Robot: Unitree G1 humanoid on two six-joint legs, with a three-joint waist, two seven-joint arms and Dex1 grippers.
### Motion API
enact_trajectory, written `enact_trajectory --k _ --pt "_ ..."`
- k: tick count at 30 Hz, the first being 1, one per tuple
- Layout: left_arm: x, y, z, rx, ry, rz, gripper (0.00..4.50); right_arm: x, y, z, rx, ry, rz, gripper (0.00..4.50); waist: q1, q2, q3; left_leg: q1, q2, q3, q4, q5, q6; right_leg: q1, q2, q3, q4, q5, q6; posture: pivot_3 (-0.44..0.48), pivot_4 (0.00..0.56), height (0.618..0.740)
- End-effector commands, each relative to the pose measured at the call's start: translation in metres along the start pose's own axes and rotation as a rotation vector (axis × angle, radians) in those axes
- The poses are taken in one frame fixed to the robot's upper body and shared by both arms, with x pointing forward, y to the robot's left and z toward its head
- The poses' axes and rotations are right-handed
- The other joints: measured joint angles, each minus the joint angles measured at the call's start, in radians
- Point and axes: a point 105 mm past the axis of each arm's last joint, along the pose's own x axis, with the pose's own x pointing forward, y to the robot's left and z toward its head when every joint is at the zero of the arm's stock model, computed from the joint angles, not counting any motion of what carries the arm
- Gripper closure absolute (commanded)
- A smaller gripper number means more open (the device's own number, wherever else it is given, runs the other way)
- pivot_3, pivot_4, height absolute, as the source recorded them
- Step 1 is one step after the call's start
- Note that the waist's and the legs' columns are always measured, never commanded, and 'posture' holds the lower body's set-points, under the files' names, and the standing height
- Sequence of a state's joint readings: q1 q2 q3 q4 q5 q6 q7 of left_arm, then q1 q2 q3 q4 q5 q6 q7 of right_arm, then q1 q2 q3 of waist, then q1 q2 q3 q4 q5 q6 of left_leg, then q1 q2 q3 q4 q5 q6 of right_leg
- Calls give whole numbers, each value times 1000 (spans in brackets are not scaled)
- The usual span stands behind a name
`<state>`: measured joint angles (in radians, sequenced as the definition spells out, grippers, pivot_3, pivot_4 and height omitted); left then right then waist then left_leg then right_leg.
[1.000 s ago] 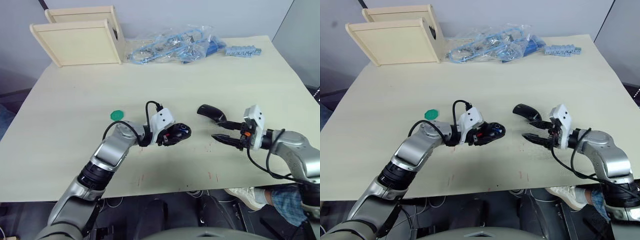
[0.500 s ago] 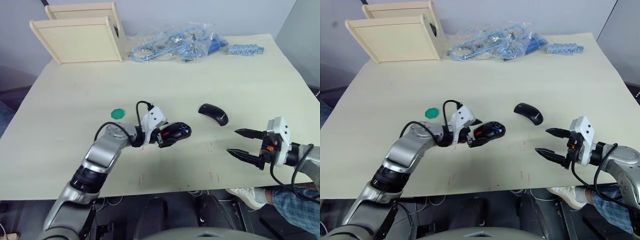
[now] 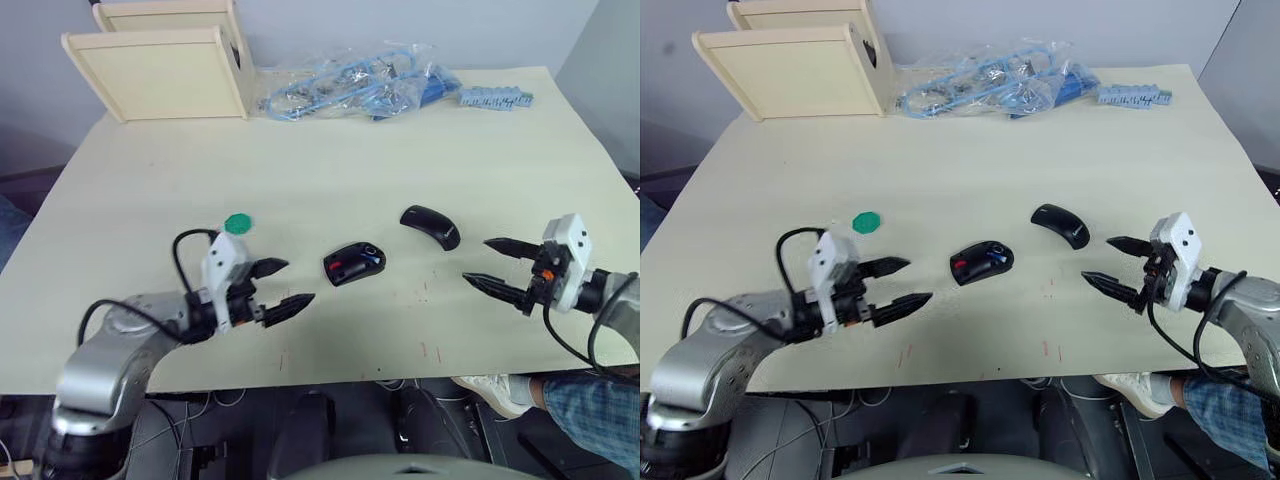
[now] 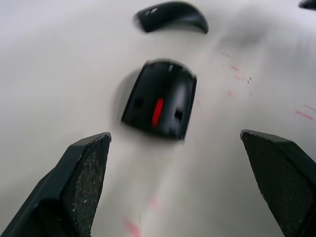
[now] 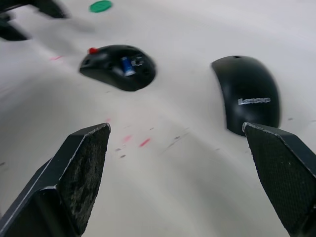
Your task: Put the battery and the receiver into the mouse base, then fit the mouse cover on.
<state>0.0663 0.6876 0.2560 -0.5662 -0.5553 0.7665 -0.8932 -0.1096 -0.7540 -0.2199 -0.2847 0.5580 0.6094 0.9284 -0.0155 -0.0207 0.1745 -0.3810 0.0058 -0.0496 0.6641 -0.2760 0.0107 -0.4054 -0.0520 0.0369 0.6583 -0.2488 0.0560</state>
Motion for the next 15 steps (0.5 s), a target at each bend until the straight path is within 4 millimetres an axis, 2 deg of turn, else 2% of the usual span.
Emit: enact_trajectory --k 1,3,6,9,15 --pt "-16 -14 22 53 -189 -21 19 4 -16 4 -15 31 -42 0 4 0 0 -1 0 -1 1 0 0 0 0 -1 0 0 0 0 150 740" --pt "-23 -17 22 73 -228 0 19 7 -24 4 -7 45 -63 0 4 0 0 -1 0 0 2 0 0 0 -2 0 0 0 0 0 150 740" --pt "-40 -29 19 48 -252 -61 19 17 -36 3 12 69 -91 0 2 1 1 -2 0 0 3 0 0 0 -2 -1 -1 0 0 0 150 740" --pt "-47 -34 21 39 -280 -78 19 21 -42 2 11 84 -95 0 4 1 1 -2 0 0 3 0 0 0 -2 -1 -1 0 0 0 150 740" --pt "-68 -38 15 43 -292 -60 19 46 -55 2 -1 93 -93 0 -6 2 1 -2 0 1 3 0 0 0 -1 -1 -1 0 0 0 150 740"
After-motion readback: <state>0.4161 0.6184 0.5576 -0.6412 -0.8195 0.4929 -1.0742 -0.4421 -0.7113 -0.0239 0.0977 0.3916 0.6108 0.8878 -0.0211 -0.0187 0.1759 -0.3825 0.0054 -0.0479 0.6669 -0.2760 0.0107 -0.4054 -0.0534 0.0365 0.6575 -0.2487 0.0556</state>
